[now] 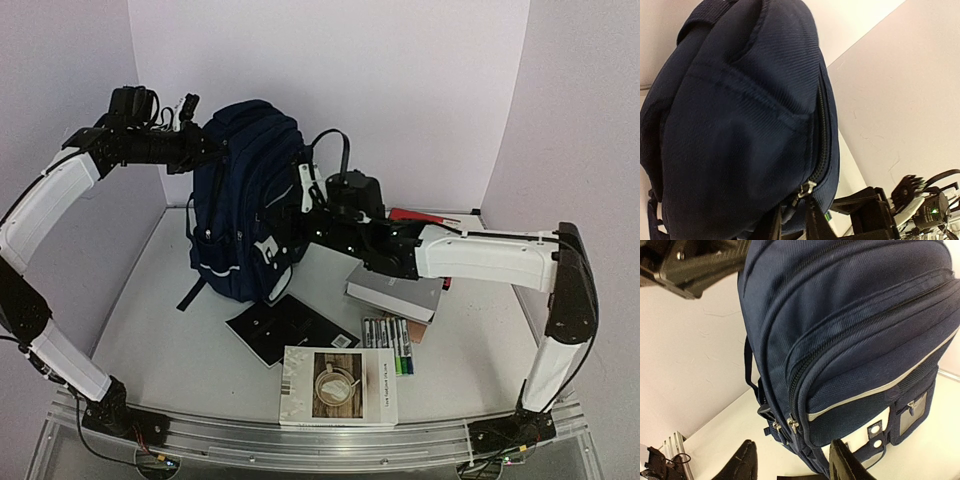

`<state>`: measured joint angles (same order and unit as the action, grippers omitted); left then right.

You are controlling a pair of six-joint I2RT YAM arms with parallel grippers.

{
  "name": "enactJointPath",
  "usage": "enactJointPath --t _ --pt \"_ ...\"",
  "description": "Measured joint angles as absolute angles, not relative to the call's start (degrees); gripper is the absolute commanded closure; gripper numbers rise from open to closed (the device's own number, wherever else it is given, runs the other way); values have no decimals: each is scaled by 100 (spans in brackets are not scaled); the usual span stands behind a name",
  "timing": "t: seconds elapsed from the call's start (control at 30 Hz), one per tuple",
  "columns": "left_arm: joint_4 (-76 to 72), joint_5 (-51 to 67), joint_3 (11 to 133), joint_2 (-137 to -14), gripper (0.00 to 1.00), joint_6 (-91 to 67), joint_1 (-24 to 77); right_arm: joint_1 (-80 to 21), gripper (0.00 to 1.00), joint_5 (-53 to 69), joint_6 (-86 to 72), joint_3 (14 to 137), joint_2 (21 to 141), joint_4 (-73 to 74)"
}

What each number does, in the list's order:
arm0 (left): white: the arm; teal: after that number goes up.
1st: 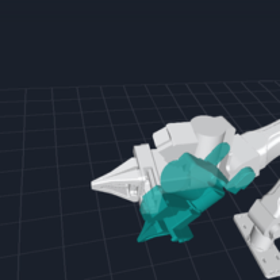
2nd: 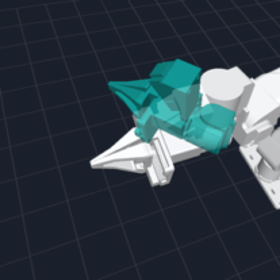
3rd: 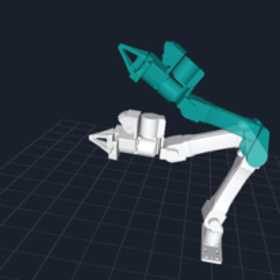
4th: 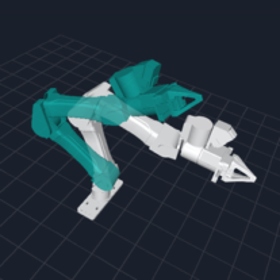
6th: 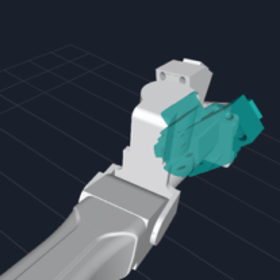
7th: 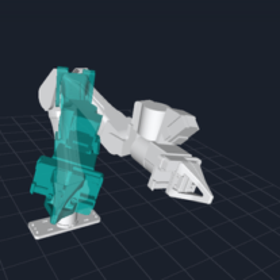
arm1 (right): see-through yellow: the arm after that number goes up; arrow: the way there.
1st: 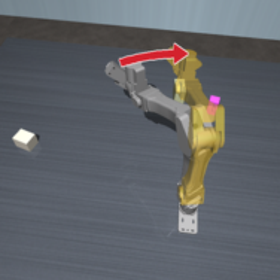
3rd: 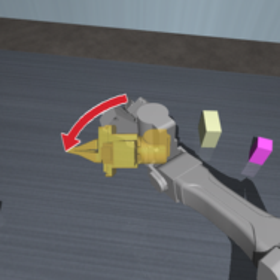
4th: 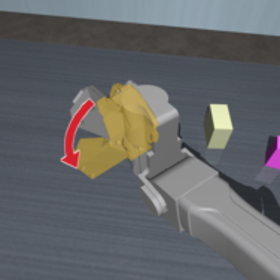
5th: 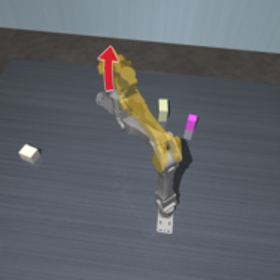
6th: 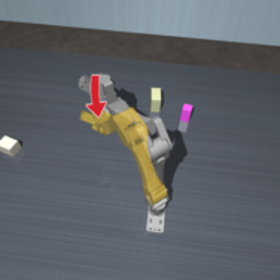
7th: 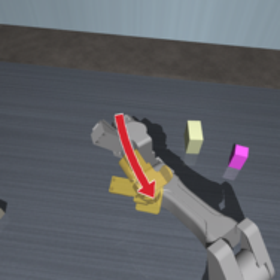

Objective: Pack the student bag
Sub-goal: Unzip the student bag at the center of the board.

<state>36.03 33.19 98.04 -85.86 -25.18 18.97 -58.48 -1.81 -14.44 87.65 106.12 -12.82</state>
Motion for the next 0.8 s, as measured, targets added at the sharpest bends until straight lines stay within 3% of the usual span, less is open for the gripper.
enactJointPath --t 0.23,0.53,0.8 --pt "3829 3089 9389 -8139 44 -2354 1865 -5859 38 -429 -1113 8817 9872 -1095" --pt "4266 2586 9389 -7723 27 -2036 1831 -5856 39 118 -1413 9257 9843 -751" --pt "4299 1993 9343 -7563 25 -1736 1805 -6075 38 166 -1097 9945 10049 -461"
